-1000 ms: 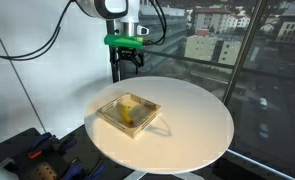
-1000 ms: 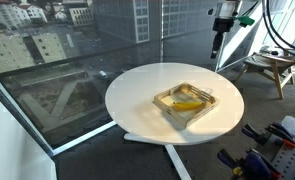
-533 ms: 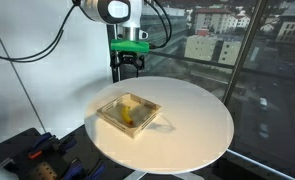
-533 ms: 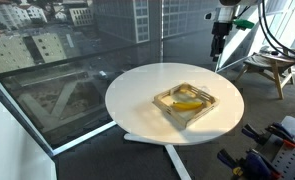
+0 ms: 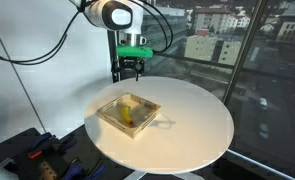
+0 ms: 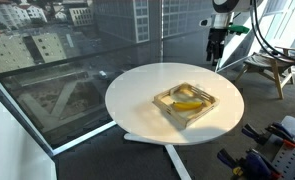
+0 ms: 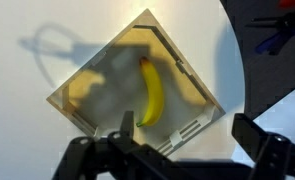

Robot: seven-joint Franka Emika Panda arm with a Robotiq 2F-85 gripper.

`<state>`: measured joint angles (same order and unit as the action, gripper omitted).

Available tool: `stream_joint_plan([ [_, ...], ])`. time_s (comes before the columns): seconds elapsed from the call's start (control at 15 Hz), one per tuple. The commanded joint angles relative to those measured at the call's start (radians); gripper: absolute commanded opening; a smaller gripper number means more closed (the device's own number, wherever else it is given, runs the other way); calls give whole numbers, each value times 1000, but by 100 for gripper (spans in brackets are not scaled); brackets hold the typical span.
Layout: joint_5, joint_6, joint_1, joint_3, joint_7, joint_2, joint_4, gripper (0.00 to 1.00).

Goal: Remove the banana from the crate

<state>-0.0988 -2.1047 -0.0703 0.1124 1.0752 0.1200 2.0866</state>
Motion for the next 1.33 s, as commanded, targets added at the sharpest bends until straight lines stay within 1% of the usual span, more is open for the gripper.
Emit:
stream_joint_plan([
  [0.0, 4, 14, -29, -21, 54, 50, -41, 100],
  [0.33, 3, -8, -42, -29, 59, 88, -57, 100],
  [0.87, 26, -210, -43, -57, 43, 156, -63, 100],
  [1.27, 33, -302, -55, -77, 40, 228, -59, 100],
])
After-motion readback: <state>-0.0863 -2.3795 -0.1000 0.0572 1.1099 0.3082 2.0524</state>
